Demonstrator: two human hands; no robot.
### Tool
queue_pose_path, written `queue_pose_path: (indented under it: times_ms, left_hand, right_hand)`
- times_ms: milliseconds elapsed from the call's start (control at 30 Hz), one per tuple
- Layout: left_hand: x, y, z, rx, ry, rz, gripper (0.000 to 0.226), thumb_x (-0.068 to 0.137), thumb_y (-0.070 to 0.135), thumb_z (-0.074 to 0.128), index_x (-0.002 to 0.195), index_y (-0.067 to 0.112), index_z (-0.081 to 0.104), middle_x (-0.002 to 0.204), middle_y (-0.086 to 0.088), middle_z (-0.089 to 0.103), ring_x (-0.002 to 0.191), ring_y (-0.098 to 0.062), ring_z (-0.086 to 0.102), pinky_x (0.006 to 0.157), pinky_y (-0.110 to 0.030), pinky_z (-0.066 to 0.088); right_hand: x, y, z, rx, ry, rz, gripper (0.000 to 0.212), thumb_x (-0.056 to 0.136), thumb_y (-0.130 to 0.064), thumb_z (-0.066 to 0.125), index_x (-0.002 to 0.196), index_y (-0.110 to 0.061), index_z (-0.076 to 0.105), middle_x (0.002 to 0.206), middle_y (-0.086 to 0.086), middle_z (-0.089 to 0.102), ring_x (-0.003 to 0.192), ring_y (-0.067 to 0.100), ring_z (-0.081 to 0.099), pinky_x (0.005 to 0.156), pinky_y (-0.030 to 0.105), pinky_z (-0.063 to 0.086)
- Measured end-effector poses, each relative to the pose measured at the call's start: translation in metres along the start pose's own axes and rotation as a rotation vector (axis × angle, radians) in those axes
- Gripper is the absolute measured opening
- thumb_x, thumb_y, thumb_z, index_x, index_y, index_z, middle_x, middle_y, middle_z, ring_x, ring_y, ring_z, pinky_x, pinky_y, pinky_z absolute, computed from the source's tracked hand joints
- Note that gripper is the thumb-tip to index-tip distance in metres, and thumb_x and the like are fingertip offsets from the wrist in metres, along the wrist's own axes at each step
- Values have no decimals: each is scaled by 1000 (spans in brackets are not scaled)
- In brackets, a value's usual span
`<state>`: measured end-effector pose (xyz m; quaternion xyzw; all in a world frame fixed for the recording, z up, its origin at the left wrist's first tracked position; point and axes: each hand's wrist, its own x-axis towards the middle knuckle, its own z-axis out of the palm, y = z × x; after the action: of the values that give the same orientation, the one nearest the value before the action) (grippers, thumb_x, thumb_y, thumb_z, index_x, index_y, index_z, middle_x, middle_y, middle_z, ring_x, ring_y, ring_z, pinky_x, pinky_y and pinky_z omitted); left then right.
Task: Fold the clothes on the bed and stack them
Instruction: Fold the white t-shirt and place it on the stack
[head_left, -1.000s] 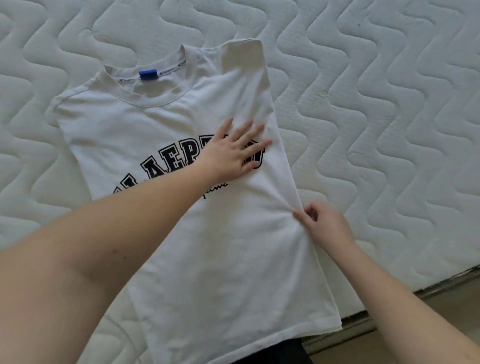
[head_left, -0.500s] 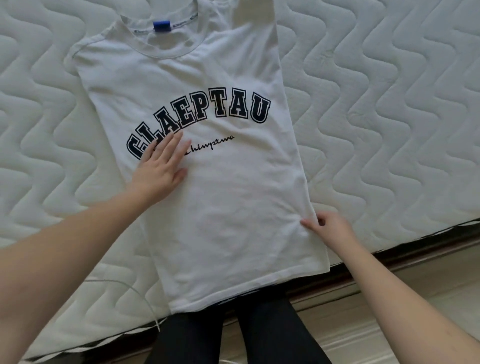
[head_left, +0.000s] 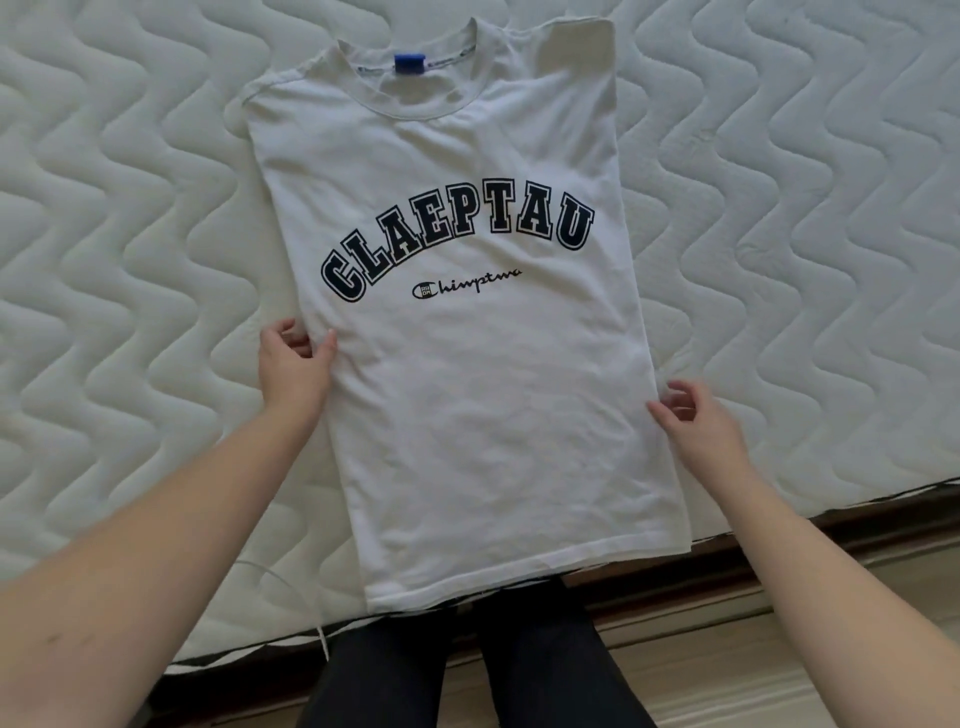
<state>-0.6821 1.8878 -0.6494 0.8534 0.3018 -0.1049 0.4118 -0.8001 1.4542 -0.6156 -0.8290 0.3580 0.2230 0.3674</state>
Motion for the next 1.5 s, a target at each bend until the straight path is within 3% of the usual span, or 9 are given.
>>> queue_pose_path:
  times_ms: [233, 367, 533, 767, 867, 1000, 1233, 1367, 1500]
  left_hand:
    - [32, 7, -7, -243, -227, -277, 38, 91, 22, 69, 122, 2, 62, 121, -15, 66, 101, -26, 65, 94, -43, 53]
    - [40, 16, -6, -352, -248, -246, 34, 90, 18, 70, 119, 4, 61, 115, -12, 67, 86, -16, 65, 72, -24, 53]
    - [48, 29, -1, -418, -162, -226, 52, 87, 18, 74, 131, 2, 51, 117, -7, 65, 101, -20, 64, 81, -27, 53]
    - [54, 28, -5, -437, -434, -328, 37, 86, 15, 72, 120, 4, 64, 110, -11, 71, 82, -16, 71, 64, -25, 56]
    - [54, 26, -5, -344, -488, -301, 36, 88, 16, 71, 120, 2, 63, 110, -12, 71, 89, -22, 69, 73, -29, 54]
    - [42, 27, 1, -390, -430, -306, 23, 99, 18, 56, 117, 6, 62, 106, -12, 69, 74, -13, 68, 62, -22, 55]
    - [25, 35, -4, -607, -328, -399, 19, 100, 30, 54, 110, 16, 62, 98, -1, 74, 79, -11, 72, 59, -23, 55]
    - [15, 48, -14, -708, -387, -426, 20, 99, 31, 54, 104, 14, 66, 90, 1, 76, 77, -9, 73, 59, -22, 57]
    - [5, 55, -22, -869, -454, -491, 26, 103, 25, 46, 120, 13, 62, 112, -3, 72, 97, -13, 70, 82, -32, 56]
  right_hand:
    - [62, -109, 12, 294, -15, 1, 59, 92, -24, 68, 143, -8, 43, 125, 5, 57, 110, 20, 57, 99, 39, 48]
    - [99, -156, 13, 392, -114, 27, 42, 93, -25, 66, 129, -6, 57, 114, 11, 68, 96, 26, 66, 86, 45, 56]
    - [126, -181, 14, 346, -164, 15, 40, 86, -22, 74, 121, -7, 64, 114, 16, 70, 101, 33, 67, 90, 50, 55]
    - [148, -188, 3, 309, -435, 127, 36, 84, -19, 74, 119, -11, 66, 108, 6, 74, 87, 17, 73, 67, 29, 57]
    - [152, -189, 1, 313, -466, 137, 29, 85, -19, 73, 113, -14, 67, 98, 1, 76, 80, 13, 74, 58, 23, 57]
    - [150, -185, 2, 387, -434, 144, 22, 86, -15, 72, 107, -14, 68, 91, 4, 77, 77, 17, 74, 55, 27, 58]
    - [137, -182, 3, 523, -439, 136, 14, 91, -13, 66, 105, -14, 67, 88, 3, 77, 73, 17, 74, 57, 31, 59]
    - [123, -182, -1, 558, -477, 137, 19, 88, -15, 68, 106, -11, 68, 91, 5, 77, 77, 17, 74, 60, 29, 59]
    - [110, -184, -1, 542, -551, 156, 36, 76, -16, 74, 112, -13, 69, 102, 6, 76, 86, 18, 74, 65, 31, 60]
